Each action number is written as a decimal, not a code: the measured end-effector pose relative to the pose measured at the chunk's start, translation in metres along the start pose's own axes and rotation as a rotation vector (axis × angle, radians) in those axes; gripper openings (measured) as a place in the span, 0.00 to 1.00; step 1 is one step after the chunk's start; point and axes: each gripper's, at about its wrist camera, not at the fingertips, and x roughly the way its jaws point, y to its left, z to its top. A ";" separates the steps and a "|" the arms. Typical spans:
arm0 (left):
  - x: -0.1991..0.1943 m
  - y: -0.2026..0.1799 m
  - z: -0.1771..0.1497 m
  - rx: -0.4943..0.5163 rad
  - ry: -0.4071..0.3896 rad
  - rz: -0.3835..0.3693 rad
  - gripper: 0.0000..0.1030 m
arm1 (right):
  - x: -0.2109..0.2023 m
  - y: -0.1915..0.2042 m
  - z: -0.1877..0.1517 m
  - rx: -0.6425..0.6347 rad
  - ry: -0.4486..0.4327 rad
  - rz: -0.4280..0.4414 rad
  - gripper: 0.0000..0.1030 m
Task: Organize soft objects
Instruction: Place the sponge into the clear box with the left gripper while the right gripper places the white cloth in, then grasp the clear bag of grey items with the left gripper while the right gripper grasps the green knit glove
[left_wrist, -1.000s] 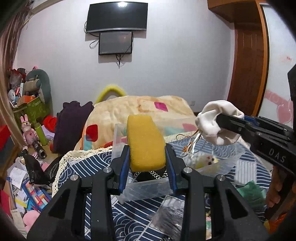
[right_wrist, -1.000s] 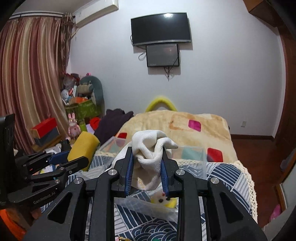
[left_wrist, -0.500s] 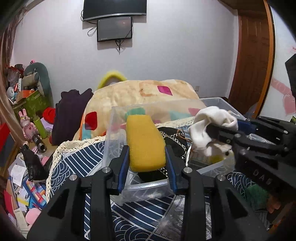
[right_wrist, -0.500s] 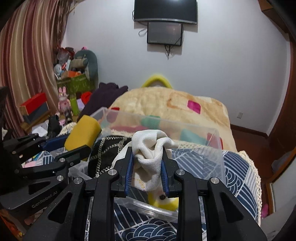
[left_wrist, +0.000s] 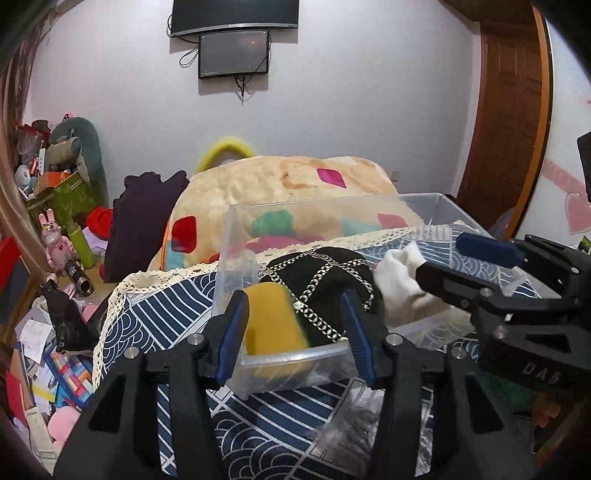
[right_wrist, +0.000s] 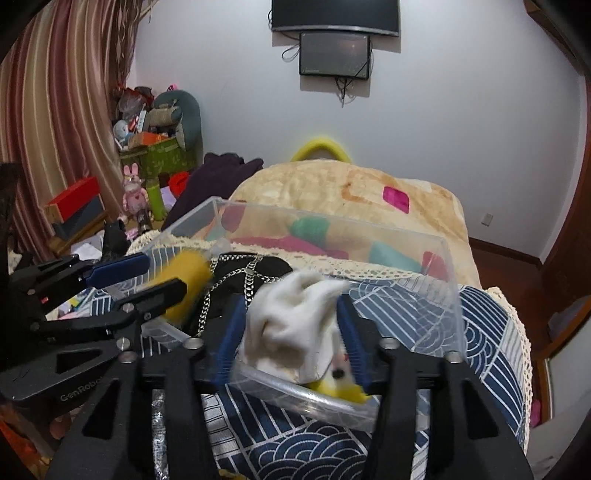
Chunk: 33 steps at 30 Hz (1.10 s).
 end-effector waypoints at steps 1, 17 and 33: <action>-0.003 0.001 0.000 -0.001 -0.006 0.002 0.50 | -0.003 -0.001 0.000 0.004 -0.009 0.001 0.55; -0.076 -0.015 0.000 0.013 -0.137 -0.055 0.69 | -0.074 -0.013 0.004 0.052 -0.173 0.002 0.64; -0.050 -0.042 -0.062 0.000 0.027 -0.126 0.69 | -0.067 -0.034 -0.073 0.084 -0.028 -0.060 0.64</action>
